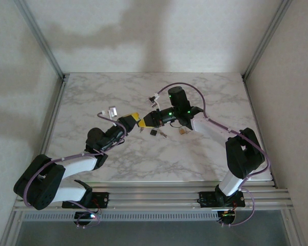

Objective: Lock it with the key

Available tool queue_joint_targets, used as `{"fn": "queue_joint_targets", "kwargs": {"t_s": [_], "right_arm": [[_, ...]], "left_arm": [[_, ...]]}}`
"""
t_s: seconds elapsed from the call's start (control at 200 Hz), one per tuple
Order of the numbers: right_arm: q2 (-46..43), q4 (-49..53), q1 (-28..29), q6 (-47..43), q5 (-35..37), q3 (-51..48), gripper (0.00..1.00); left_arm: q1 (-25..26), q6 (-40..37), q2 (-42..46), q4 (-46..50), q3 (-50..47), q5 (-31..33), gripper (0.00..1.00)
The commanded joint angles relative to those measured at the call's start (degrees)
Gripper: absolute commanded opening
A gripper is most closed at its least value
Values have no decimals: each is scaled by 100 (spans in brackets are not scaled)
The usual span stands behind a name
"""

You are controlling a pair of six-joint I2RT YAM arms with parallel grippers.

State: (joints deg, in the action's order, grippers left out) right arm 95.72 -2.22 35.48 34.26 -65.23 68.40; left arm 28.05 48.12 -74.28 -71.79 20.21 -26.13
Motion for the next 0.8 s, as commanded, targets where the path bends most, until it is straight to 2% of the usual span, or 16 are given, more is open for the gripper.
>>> {"fn": "queue_joint_targets", "kwargs": {"t_s": [0.0, 0.325, 0.526, 0.796], "right_arm": [[-71, -894, -236, -55, 749, 127, 2], [-186, -805, -231, -174, 766, -26, 14], [-92, -866, -208, -182, 675, -86, 25], [52, -669, -161, -337, 795, -52, 46]], "left_arm": [[419, -173, 103, 436, -61, -1070, 0], [254, -137, 180, 515, -153, -767, 0], [-50, 157, 117, 415, -227, -612, 0], [-247, 386, 53, 596, -122, -444, 0]]}}
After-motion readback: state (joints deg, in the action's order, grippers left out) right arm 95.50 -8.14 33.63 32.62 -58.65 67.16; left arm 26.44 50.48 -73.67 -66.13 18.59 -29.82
